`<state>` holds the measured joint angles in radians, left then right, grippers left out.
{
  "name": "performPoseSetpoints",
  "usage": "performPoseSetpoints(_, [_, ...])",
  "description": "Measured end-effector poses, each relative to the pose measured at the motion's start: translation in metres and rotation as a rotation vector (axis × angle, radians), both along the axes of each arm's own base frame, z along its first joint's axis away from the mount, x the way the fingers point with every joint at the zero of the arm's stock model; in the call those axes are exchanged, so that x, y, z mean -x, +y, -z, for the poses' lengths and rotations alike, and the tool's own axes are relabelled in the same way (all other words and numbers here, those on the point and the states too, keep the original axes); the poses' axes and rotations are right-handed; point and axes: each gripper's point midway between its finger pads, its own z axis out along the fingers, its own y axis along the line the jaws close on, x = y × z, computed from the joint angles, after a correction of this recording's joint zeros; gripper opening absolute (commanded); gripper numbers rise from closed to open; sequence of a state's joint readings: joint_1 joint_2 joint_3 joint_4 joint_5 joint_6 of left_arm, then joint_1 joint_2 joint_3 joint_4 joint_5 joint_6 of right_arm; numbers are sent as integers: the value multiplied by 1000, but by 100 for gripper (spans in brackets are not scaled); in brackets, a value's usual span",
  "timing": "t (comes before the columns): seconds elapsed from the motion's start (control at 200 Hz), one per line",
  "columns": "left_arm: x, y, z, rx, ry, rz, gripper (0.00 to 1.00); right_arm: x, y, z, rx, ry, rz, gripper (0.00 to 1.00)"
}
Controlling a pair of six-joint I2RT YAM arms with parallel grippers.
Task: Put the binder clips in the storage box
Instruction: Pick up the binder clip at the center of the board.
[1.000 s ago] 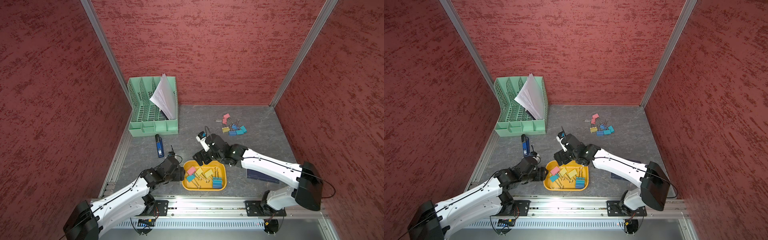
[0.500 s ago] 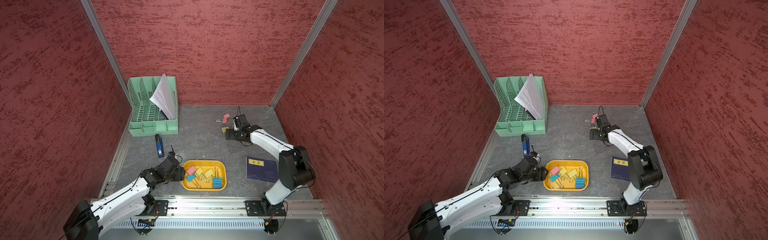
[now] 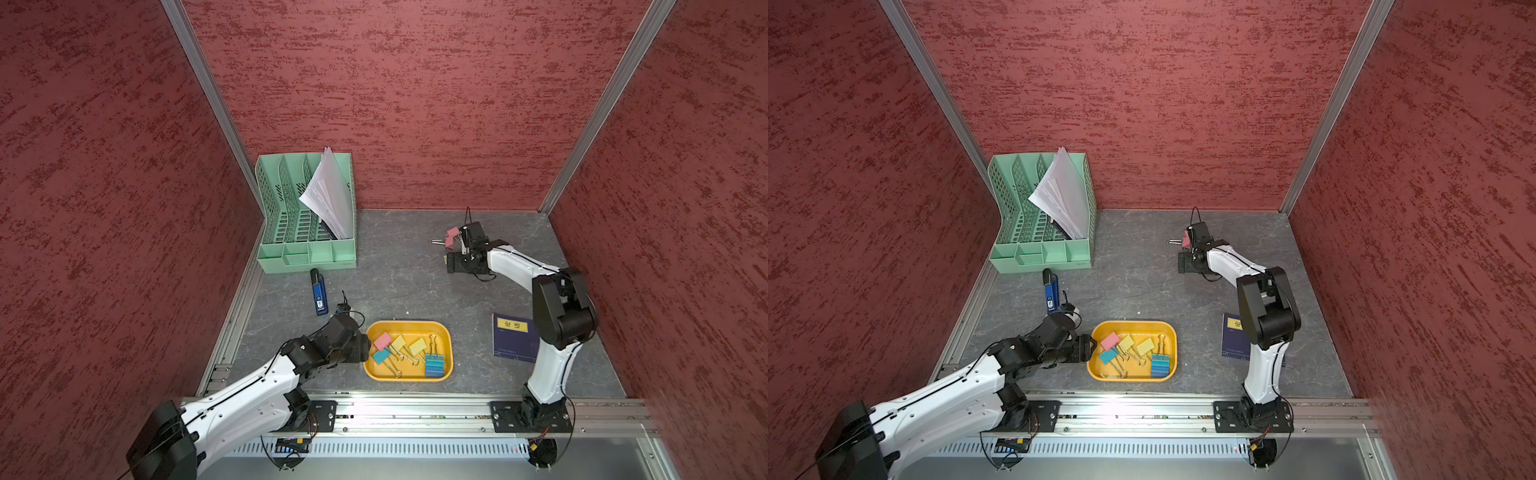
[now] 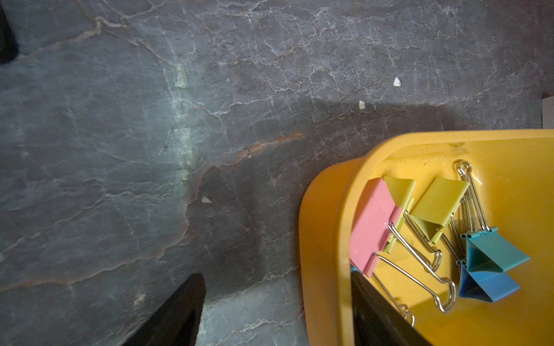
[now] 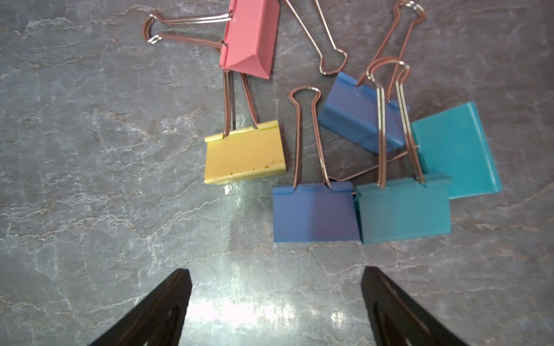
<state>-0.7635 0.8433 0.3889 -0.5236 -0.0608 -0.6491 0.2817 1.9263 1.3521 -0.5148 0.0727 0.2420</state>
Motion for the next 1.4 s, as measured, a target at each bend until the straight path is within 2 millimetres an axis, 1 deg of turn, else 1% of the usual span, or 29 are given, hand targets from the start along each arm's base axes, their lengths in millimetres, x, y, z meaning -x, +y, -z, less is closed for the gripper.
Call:
performPoseSetpoints(0.145, [0,0,0,0,0,0,77,0,-2,10,8,21,0,94])
performPoseSetpoints(0.26, [0,0,0,0,0,0,77,-2,-2,14,9,27,3,94])
performPoseSetpoints(0.426, [0,0,0,0,0,0,77,-12,-6,16,1,21,16,94])
performPoseSetpoints(0.586, [0,0,0,0,0,0,77,-23,-17,18,-21,17,40,93])
performPoseSetpoints(0.726, [0,0,0,0,0,0,77,-24,-20,25,-32,37,46,92])
performPoseSetpoints(0.887, [0,0,0,-1,1,0,77,-22,-20,35,-30,61,45,91])
performPoseSetpoints(1.037, [0,0,0,-1,1,0,77,-24,-19,33,-30,62,46,89])
performPoseSetpoints(1.207, [0,0,0,-1,1,0,77,-27,-18,31,-35,57,49,80])
performPoseSetpoints(1.337, [0,0,0,-1,1,0,77,-26,-18,33,-36,65,51,67])
performPoseSetpoints(1.398, [0,0,0,-1,1,0,77,-25,-18,34,-37,69,49,63])
